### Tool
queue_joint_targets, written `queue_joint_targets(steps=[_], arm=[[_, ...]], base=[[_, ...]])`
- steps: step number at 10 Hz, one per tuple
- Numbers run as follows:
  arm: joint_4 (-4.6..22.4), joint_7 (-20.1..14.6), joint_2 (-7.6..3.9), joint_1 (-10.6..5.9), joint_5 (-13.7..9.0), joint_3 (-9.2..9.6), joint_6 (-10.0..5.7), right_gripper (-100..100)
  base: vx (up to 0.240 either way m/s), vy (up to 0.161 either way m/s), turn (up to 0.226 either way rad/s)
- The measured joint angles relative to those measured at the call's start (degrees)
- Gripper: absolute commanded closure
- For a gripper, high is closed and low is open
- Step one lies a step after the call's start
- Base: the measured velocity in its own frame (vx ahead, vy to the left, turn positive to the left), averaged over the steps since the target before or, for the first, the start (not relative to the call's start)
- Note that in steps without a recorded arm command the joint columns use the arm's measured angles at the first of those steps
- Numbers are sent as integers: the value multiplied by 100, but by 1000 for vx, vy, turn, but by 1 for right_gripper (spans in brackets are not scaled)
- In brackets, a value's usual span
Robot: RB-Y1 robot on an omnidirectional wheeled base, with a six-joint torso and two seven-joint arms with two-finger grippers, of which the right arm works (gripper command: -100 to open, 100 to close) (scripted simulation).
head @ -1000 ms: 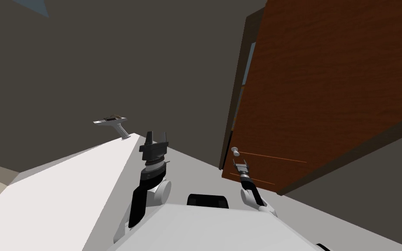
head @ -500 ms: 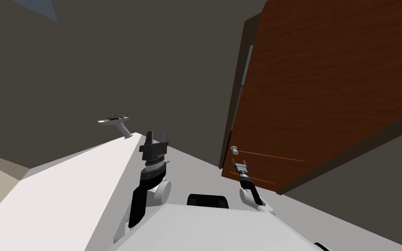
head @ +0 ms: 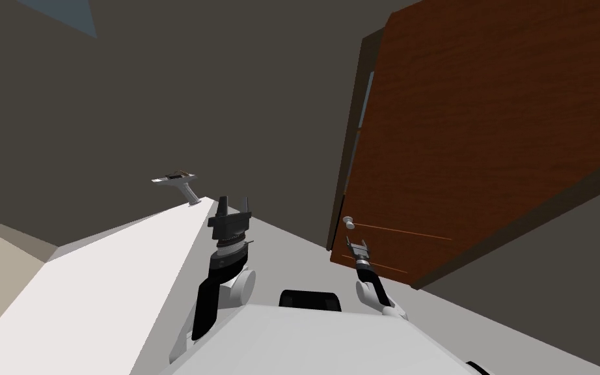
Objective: Pull the door open
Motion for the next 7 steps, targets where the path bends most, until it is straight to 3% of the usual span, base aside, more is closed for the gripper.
queue_joint_targets(steps=[1,4,6,7], arm=[[-2,-24,1,1,-5,2,1,-100],[-72,-141,-188,157,-88,-71,-13,-100],[219,-318,-264,89,-106,-69,-177,-100],[47,-358,-374,249,-150,-111,-160,-100]], base=[[113,22,149],[173,8,82],[185,-21,150],[202,-1,97]])
